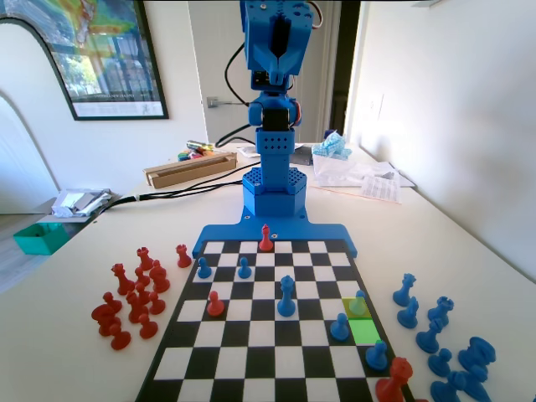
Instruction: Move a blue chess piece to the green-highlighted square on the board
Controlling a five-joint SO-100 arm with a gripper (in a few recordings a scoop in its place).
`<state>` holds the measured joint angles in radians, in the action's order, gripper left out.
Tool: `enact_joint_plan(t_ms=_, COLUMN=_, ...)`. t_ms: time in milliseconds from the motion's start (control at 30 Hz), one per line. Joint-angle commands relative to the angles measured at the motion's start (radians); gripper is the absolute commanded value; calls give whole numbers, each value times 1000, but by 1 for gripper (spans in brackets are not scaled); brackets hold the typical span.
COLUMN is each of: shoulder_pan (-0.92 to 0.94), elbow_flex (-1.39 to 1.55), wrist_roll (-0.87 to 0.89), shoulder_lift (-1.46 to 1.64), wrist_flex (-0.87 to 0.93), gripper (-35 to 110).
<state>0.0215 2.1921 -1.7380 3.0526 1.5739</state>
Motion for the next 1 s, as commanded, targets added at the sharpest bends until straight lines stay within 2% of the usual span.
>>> enact_joint_plan(t_ms=0, shoulder_pan=-3, elbow_flex=-9, wrist_roll=-11, shoulder_lift=3, wrist_flex=-3, gripper=2)
enact_joint_plan(t_ms=567, shoulder_pan=-11, elbow_flex=-34, wrist_roll=-18, shoulder_lift=-3, wrist_flex=3, gripper=1)
enact_joint_plan(t_ms=967, shoulder_pan=-60, elbow_flex=-400, wrist_roll=41, shoulder_lift=-370, wrist_flex=55, gripper=1)
